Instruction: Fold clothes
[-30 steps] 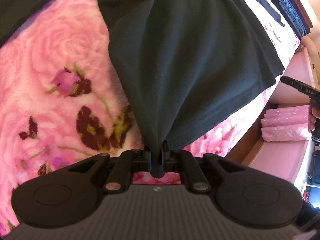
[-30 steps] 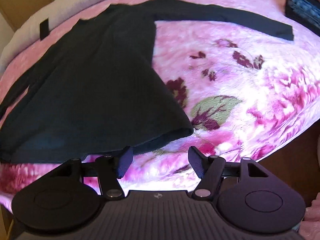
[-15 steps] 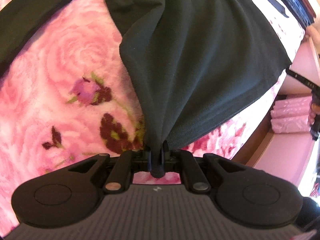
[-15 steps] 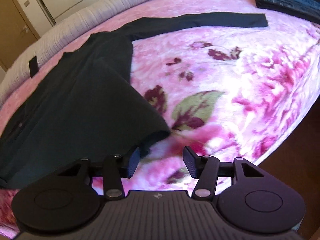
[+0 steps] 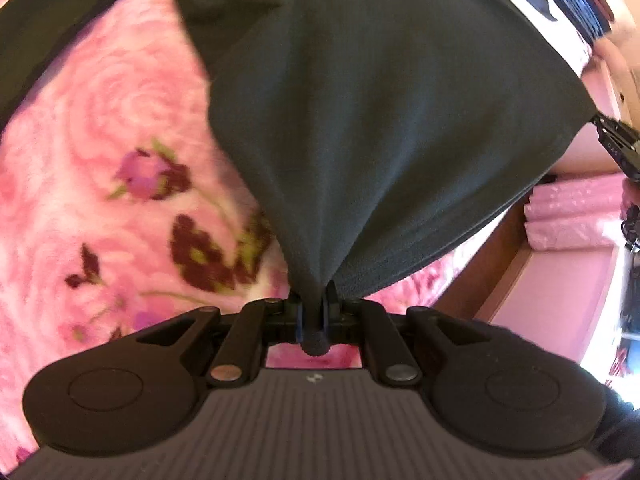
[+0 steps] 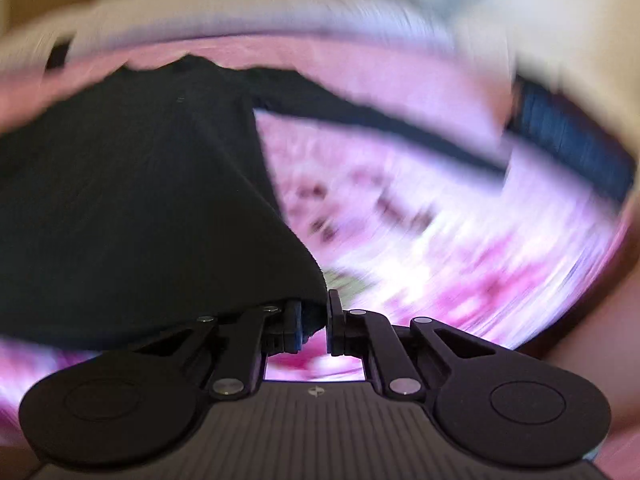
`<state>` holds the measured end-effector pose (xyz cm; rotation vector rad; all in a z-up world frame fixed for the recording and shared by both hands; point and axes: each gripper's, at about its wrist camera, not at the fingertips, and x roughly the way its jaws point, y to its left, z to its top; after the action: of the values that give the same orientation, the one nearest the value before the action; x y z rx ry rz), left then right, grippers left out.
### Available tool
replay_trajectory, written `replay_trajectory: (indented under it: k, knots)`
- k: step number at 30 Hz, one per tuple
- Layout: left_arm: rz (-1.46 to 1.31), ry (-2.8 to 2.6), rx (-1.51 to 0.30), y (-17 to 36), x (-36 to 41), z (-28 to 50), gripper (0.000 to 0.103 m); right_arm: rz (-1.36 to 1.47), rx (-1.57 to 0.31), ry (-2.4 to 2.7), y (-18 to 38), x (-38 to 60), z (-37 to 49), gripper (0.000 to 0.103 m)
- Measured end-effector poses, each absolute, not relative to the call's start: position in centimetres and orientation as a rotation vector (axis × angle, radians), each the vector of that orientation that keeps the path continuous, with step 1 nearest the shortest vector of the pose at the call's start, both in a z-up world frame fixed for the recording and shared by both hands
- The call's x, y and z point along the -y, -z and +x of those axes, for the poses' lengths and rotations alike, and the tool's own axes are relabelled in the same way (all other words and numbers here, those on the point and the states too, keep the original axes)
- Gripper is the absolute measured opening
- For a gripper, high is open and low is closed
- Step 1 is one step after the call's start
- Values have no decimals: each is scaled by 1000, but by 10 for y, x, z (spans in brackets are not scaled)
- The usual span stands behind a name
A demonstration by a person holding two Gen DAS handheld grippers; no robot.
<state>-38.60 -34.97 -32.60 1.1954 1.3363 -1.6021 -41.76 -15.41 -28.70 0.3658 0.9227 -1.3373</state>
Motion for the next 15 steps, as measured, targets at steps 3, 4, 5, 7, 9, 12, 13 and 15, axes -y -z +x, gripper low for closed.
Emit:
replay_trajectory:
  k: [3,4,5,7,9,12,13,15]
  knots:
    - [1167,1568,-1374,334,345,-384,6,247,-1057,1284,297,147,-401,9]
    - [1155,1554,-1387,337,343,-383,6,241,-1090,1269,306,147,-398,10]
    - [1145,1543,-1398,339,341,-382,6,286,-1108,1272,314,150,-399,10]
    - [1129,1545,-1398,336,338,-379,7,422,-1130,1334,319,158,-411,14]
    - [1108,1550,-1397,331,335,-376,8,498,-1121,1402,313,160,-422,16]
    - [1087,1539,-1385,323,326,-370,9,531,-1089,1427,295,155,-427,21]
    - [1083,1533,-1382,320,321,-369,9,529,-1087,1420,288,152,-425,21]
    - [1091,1512,-1367,312,313,-363,9,532,-1072,1392,272,148,-418,26]
